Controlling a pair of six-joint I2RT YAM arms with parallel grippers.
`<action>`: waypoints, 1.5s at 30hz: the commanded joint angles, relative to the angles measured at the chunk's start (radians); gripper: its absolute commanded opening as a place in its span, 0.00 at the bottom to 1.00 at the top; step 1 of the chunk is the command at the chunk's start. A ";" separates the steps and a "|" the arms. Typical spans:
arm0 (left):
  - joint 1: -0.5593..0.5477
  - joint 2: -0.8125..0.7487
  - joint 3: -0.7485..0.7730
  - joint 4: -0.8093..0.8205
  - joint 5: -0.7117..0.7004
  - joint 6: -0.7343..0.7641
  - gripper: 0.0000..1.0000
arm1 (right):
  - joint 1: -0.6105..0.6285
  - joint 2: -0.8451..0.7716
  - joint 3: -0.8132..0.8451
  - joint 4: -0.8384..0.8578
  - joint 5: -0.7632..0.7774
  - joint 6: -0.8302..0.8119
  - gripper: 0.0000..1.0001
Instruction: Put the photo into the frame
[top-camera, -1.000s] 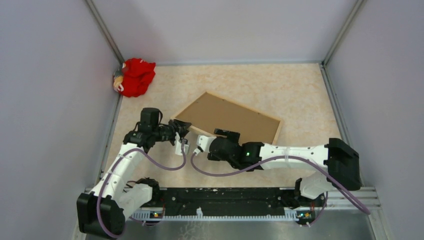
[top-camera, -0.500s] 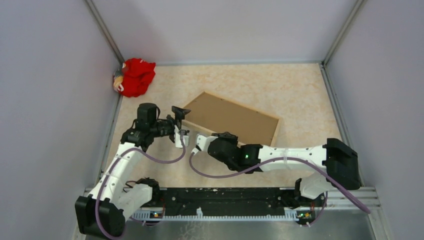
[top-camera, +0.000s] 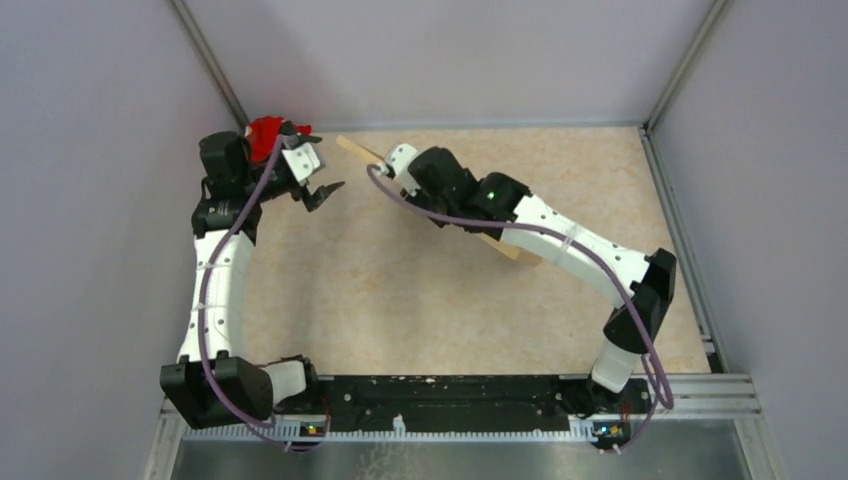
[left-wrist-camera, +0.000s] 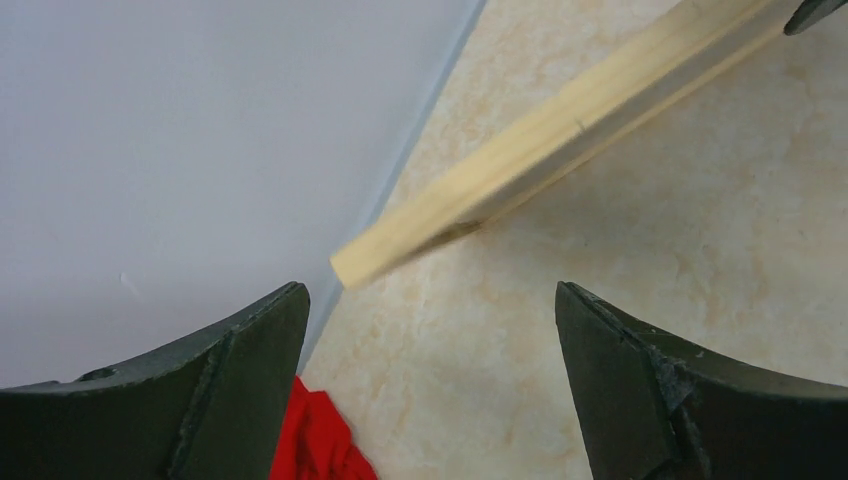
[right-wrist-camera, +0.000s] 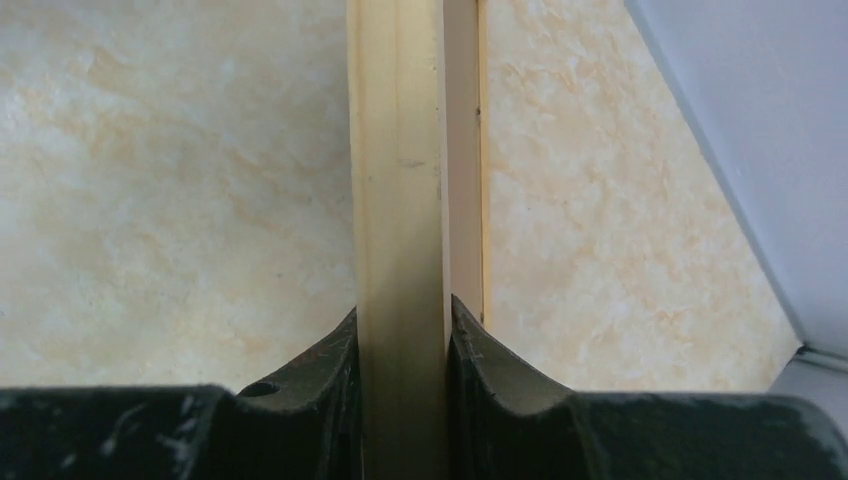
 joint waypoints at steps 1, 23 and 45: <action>0.072 0.065 0.113 -0.041 0.145 -0.205 0.99 | -0.107 0.095 0.290 -0.159 -0.183 0.181 0.00; 0.089 0.272 0.081 -0.139 0.124 -0.317 0.99 | -0.945 0.270 0.232 0.026 -1.081 0.584 0.00; 0.077 0.418 0.057 -0.243 0.206 -0.200 0.99 | -1.052 -0.225 -0.884 0.872 -1.255 0.938 0.00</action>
